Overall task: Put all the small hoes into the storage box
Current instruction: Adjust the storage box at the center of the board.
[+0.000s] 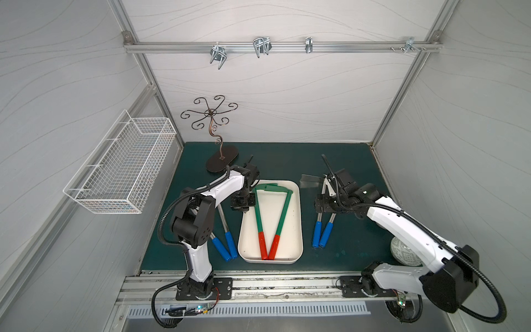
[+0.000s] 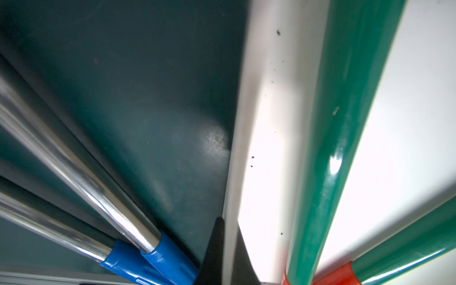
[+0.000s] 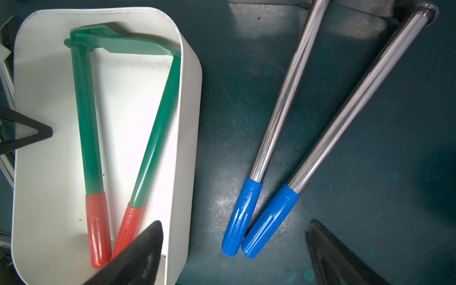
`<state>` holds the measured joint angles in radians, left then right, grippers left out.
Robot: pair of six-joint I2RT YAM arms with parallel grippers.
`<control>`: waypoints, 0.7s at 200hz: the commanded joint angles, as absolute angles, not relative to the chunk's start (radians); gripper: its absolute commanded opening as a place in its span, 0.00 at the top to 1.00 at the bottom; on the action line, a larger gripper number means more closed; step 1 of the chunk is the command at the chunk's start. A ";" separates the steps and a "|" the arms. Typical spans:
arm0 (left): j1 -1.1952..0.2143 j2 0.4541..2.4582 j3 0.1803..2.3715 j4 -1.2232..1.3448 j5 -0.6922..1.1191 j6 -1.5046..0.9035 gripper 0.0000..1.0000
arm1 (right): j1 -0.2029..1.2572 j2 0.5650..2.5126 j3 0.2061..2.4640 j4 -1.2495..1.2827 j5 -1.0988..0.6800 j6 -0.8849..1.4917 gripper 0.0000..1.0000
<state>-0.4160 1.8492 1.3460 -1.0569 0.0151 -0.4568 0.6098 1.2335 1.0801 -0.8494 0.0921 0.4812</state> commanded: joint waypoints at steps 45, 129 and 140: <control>-0.469 1.909 1.415 -1.032 0.052 -0.513 1.00 | 0.617 1.238 1.078 -0.873 0.099 0.482 0.08; -0.465 1.887 1.488 -1.087 -0.004 -0.457 0.65 | 0.581 1.242 1.099 -0.881 0.087 0.497 0.08; -0.462 1.866 1.500 -1.100 -0.020 -0.450 0.62 | 0.564 1.241 1.105 -0.882 0.086 0.495 0.08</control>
<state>-0.4606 1.8942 1.4372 -1.0737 0.0151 -0.4706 0.5938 1.2407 1.0805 -0.8505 0.0887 0.4824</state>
